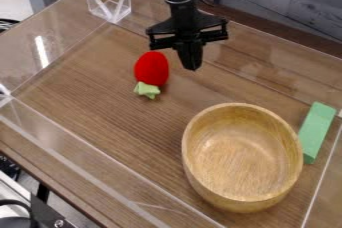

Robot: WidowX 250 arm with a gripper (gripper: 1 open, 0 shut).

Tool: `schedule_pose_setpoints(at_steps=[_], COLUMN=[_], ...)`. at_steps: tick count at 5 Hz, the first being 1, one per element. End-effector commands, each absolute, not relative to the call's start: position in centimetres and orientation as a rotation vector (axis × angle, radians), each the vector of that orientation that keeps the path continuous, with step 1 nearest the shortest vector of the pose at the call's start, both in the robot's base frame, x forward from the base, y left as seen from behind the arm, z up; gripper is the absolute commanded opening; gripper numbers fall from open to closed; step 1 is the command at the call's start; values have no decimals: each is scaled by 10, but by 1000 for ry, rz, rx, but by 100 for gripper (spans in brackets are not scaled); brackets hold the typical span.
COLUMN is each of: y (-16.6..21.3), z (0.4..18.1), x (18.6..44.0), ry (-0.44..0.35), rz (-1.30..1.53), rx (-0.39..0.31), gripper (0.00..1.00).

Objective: Move the red fruit to the right

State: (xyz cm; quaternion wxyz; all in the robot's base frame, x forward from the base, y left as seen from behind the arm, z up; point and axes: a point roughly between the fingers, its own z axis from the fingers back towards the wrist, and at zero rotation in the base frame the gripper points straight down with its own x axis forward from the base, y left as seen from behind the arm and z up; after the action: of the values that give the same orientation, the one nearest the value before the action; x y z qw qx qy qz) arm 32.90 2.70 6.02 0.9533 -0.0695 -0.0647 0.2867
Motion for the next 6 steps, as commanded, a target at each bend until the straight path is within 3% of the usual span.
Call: schedule_pose_setpoints(at_steps=[1,2,4,6], y=[30,45,62,64], z=[74,74,94,86], x=[343,339,343,352], ry=[-198,-199,-202,-200], rz=[610,596,506,532], rx=[-148,-149,-186,-180], gripper=[0,0,0,0])
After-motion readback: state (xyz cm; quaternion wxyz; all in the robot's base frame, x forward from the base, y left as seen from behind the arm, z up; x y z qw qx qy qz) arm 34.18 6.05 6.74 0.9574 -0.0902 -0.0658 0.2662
